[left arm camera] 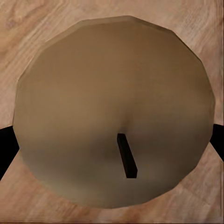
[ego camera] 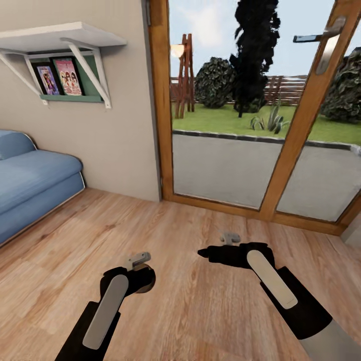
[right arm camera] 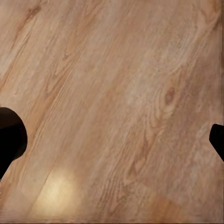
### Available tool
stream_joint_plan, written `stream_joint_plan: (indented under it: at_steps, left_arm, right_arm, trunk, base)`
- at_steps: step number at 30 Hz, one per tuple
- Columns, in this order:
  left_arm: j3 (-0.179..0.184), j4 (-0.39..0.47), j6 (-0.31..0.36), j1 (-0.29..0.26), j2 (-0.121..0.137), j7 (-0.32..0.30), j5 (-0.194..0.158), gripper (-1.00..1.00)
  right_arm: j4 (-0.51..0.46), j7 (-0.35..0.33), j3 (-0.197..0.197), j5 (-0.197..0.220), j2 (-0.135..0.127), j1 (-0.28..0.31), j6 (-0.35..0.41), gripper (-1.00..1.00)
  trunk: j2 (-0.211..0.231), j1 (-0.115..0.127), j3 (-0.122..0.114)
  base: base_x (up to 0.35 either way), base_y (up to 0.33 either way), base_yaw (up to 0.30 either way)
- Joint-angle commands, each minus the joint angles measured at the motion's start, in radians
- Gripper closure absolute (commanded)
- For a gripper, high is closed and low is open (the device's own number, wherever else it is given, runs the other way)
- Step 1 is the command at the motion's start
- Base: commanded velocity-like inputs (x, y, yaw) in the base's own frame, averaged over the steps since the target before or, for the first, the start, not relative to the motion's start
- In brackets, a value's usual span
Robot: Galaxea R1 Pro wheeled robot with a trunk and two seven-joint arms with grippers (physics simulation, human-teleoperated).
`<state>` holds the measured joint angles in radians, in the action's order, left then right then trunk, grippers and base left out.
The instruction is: Place each of the two pumpkins and all three candles from the living room inside a cabinet in the living room (use any cabinet), then make sure every cabinet is closed, and position the cauldron so it is next to a table in the living room.
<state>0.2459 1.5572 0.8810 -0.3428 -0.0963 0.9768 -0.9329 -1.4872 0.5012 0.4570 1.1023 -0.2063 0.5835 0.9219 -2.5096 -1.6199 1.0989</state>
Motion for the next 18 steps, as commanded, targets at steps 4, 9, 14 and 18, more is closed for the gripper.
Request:
stream_joint_plan:
  at_steps: [4, 9, 14, 18]
  left_arm:
    - [0.001, 0.001, 0.003, -0.001, 0.000, 0.010, -0.009, 1.00]
    - [0.001, 0.001, 0.003, -0.001, 0.000, 0.010, -0.009, 1.00]
    - [0.001, 0.001, 0.003, -0.001, 0.000, 0.010, -0.009, 1.00]
    - [0.001, 0.001, 0.003, -0.001, 0.000, 0.010, -0.009, 1.00]
  right_arm:
    - [-0.001, 0.011, 0.001, 0.033, -0.002, 0.001, 0.005, -1.00]
    - [0.001, 0.011, 0.001, 0.038, -0.002, 0.001, 0.006, -1.00]
    - [0.001, 0.011, 0.001, 0.039, -0.002, 0.001, 0.006, -1.00]
    - [0.002, 0.011, 0.000, 0.039, -0.002, 0.001, 0.006, -1.00]
  trunk:
    - [0.000, 0.000, 0.002]
    - [0.000, 0.000, 0.003]
    - [0.000, 0.000, 0.003]
    - [0.000, 0.000, 0.003]
  base:
    - [-0.146, -0.259, -0.217]
    - [-0.093, -0.181, -0.276]
    - [-0.015, -0.032, -0.287]
    - [-0.002, -0.004, -0.288]
